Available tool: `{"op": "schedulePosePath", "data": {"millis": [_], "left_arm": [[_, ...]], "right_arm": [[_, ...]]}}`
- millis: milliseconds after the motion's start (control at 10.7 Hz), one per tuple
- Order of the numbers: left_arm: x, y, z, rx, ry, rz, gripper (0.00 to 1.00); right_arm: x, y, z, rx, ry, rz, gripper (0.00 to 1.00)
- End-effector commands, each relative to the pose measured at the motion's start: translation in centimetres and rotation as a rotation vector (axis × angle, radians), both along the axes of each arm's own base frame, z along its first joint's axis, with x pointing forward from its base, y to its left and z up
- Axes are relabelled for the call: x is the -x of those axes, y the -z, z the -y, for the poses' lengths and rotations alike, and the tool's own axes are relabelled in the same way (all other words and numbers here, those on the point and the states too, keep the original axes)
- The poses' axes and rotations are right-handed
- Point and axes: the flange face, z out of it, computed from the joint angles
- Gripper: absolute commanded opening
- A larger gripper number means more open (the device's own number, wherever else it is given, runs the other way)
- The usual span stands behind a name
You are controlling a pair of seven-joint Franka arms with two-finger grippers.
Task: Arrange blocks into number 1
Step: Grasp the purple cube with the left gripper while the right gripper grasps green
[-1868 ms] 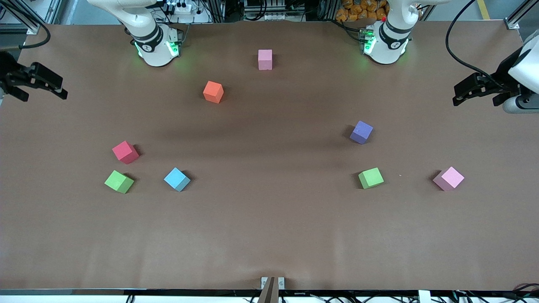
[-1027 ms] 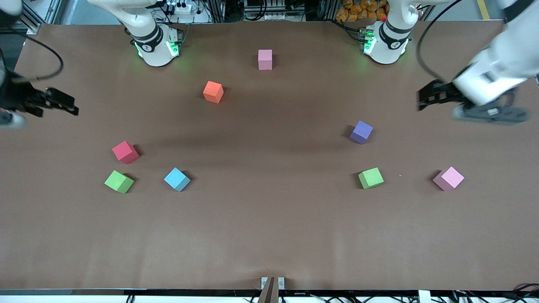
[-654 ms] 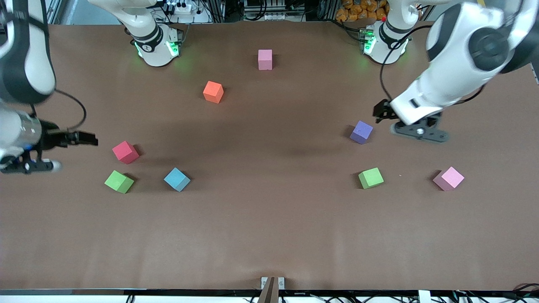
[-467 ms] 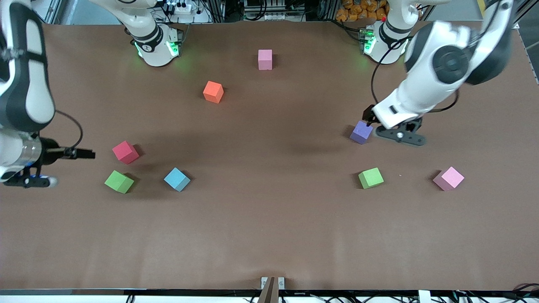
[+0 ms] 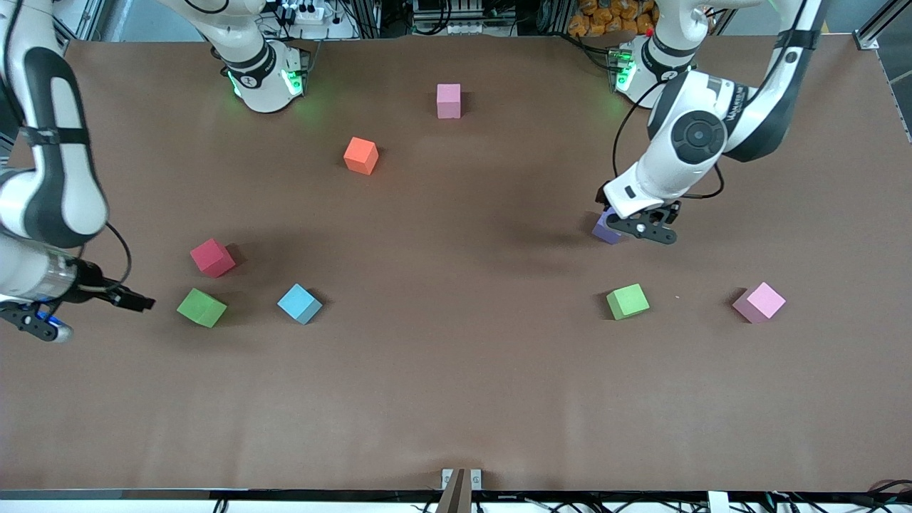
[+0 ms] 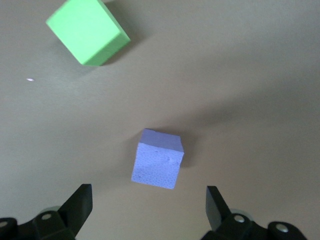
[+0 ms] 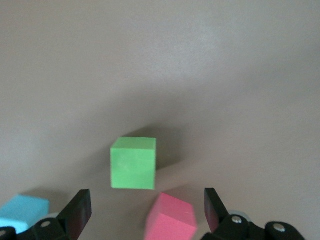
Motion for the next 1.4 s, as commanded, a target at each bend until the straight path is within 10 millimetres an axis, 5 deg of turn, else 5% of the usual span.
{"op": "schedulePosePath", "data": {"millis": [0, 374, 1121, 1214, 1307], "left_arm": [[2.1, 3.6, -0.2, 0.006, 0.045, 0.034, 1.0], [2.7, 6.5, -0.7, -0.017, 0.097, 0.031, 1.0], [3.3, 10.7, -0.6, 0.002, 0.131, 0.039, 1.0], [3.3, 10.8, -0.6, 0.005, 0.133, 0.044, 1.0], [3.3, 11.2, -0.7, 0.005, 0.134, 0.04, 1.0]], "right_arm": [[-0.5, 3.4, -1.1, 0.011, 0.07, -0.011, 1.0], [1.1, 10.0, -2.7, 0.016, 0.135, 0.048, 1.0], [2.0, 14.2, -4.0, 0.025, 0.132, 0.019, 1.0], [2.1, 14.6, -4.0, 0.027, 0.128, 0.013, 0.88], [2.1, 14.7, -3.9, 0.025, 0.131, 0.013, 0.23]]}}
